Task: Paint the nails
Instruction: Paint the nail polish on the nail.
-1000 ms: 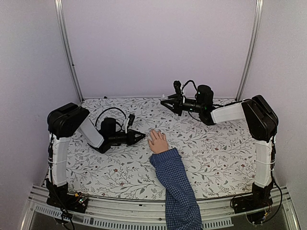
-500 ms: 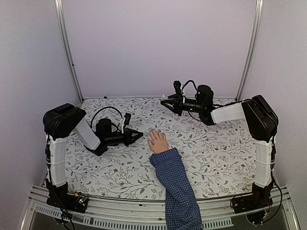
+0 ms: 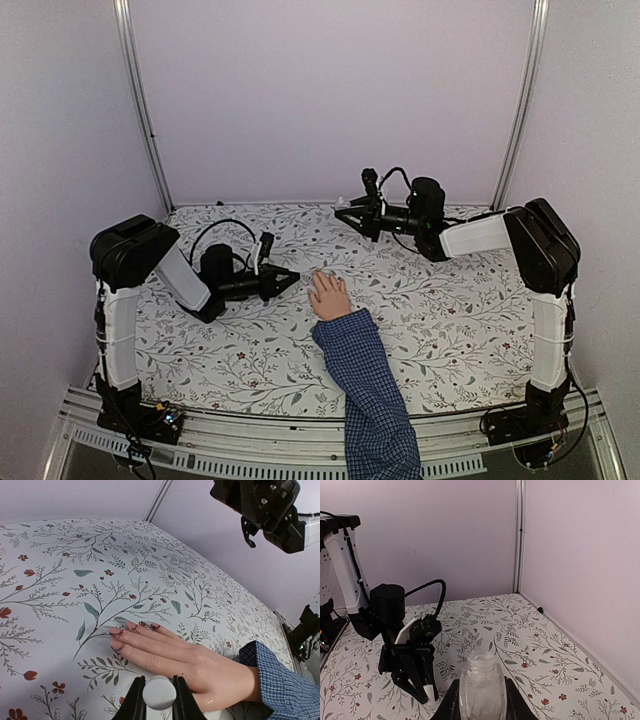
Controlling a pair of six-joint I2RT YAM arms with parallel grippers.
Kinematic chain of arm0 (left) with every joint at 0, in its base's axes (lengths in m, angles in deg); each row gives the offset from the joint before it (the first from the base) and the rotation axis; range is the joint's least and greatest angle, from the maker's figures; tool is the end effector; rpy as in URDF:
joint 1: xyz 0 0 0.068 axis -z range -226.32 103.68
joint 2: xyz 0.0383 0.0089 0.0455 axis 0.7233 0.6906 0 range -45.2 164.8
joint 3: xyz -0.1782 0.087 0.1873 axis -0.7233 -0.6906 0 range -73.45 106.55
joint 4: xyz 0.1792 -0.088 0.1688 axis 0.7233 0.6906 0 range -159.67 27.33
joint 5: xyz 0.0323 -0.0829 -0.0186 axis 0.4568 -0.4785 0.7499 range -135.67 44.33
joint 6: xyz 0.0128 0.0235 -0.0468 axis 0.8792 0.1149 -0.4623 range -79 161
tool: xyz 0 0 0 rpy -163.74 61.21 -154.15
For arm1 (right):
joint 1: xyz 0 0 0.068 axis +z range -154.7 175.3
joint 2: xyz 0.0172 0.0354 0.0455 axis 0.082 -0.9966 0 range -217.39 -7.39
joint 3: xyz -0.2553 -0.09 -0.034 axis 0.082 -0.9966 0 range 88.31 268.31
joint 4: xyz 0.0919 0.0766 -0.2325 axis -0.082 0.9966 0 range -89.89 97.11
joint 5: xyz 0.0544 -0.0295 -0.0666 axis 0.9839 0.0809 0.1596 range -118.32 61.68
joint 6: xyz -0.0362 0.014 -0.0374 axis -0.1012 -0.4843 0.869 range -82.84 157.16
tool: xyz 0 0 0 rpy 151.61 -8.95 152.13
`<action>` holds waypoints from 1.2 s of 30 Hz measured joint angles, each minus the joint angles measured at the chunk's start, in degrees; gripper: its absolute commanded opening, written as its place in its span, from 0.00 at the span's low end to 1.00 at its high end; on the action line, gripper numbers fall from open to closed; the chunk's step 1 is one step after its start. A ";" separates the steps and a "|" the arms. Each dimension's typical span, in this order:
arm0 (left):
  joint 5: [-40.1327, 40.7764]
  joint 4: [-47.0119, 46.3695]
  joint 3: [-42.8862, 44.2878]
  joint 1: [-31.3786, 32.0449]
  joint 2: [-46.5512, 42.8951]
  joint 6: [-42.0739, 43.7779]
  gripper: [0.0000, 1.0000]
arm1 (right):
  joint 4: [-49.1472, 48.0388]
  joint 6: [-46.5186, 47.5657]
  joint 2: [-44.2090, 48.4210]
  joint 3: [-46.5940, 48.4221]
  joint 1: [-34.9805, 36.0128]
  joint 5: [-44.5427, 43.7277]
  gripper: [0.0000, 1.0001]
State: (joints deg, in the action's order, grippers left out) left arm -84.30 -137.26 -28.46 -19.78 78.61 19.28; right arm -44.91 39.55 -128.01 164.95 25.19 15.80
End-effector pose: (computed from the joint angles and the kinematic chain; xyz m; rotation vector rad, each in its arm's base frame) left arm 0.3239 -0.1866 0.0843 0.5967 1.7865 -1.1865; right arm 0.3968 0.2568 0.2156 -1.0237 1.2840 0.9651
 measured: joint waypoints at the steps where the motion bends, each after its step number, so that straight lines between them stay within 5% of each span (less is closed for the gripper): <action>1: -0.04 0.04 0.20 0.00 0.04 0.00 0.00 | 0.00 0.00 0.00 0.00 0.00 0.00 0.00; 36: 0.04 5.35 1.99 0.83 1.49 0.72 0.00 | 0.00 0.02 0.00 -0.02 0.00 0.00 0.00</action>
State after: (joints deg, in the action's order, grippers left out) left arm -84.25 -131.91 -26.47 -18.95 80.09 20.00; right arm -44.91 39.57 -128.01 164.93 25.19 15.80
